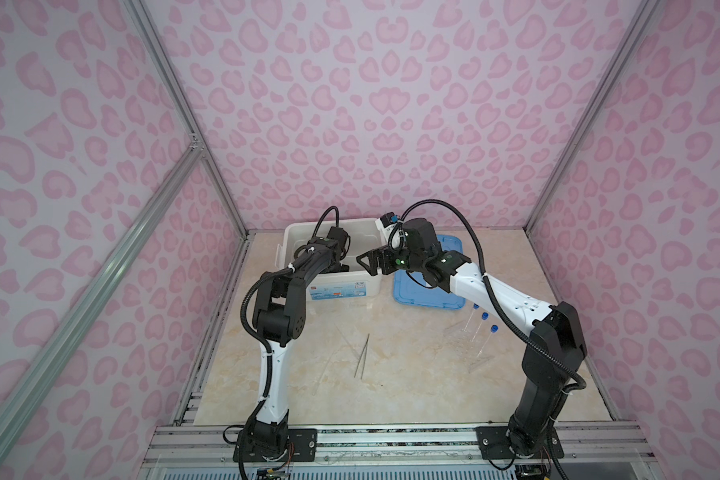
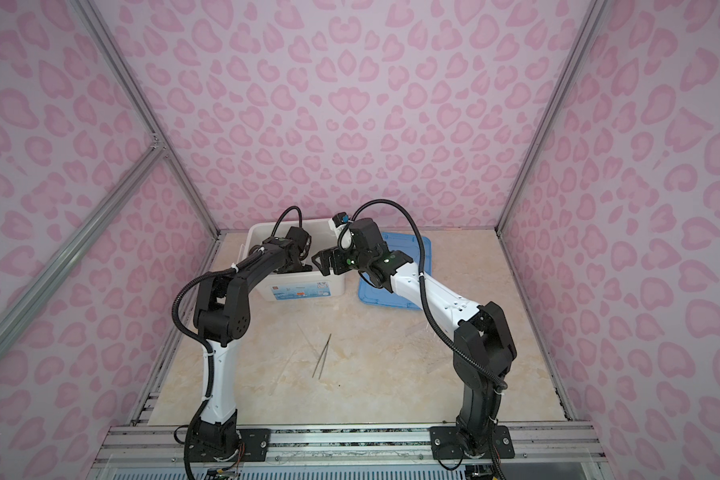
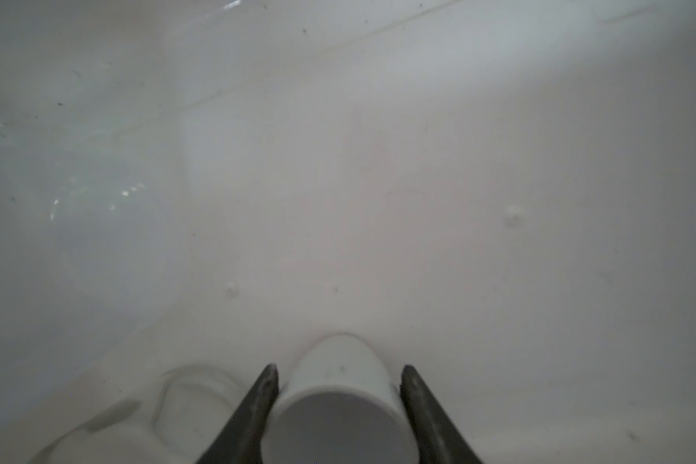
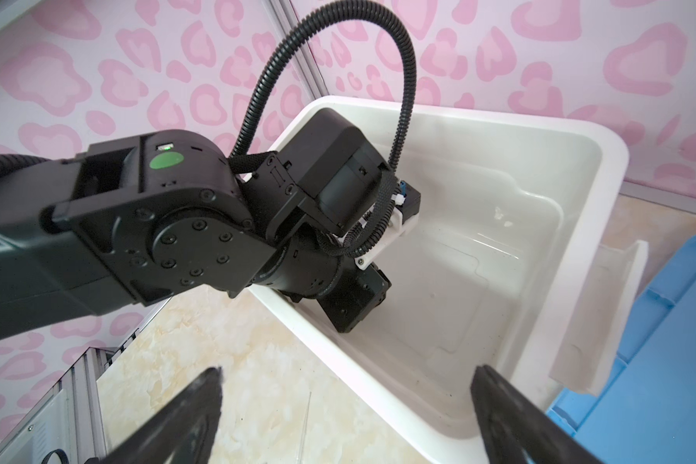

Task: Organize the chemistry lab equipment
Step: 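Lower the white cup into the bin beside the flask with the left gripper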

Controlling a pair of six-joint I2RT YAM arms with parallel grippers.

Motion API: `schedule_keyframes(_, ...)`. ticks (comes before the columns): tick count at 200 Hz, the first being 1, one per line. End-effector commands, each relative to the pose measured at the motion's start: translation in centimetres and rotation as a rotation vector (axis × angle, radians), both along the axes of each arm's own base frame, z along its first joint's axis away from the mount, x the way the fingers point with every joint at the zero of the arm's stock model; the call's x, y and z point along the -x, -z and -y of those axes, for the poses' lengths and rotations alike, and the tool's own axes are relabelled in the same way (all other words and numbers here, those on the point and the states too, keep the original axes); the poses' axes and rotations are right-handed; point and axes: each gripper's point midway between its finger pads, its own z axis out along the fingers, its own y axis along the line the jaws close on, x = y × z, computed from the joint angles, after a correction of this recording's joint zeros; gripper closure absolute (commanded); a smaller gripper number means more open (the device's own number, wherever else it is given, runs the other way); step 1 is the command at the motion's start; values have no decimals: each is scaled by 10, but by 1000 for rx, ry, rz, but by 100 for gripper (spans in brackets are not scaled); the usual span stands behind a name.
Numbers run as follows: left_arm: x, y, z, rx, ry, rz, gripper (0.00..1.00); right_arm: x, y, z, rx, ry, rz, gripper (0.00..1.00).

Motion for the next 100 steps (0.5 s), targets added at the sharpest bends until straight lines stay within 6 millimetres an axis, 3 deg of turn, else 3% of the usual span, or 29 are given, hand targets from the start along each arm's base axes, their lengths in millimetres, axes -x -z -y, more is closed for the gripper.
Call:
schedule_keyframes(1,-2,-14,5,34,8,30,56,-4,0,-2,-7,8,0,3)
schedule_keyframes(33,-3,-14,3,28,5,30,55,-3,0,-3,-5,7,0,3)
schedule_keyframes(60,-4,-20,5,47,0,41,41,-3,-3,0,-4,13,5,3)
schedule_keyframes(84,-5,-35,4,47,-1,71,36,-2,-4,1,-3,16,9,3)
schedule_keyframes(100,-6,-44,3,47,0,89,26,-2,-6,1,-4,17,11,3)
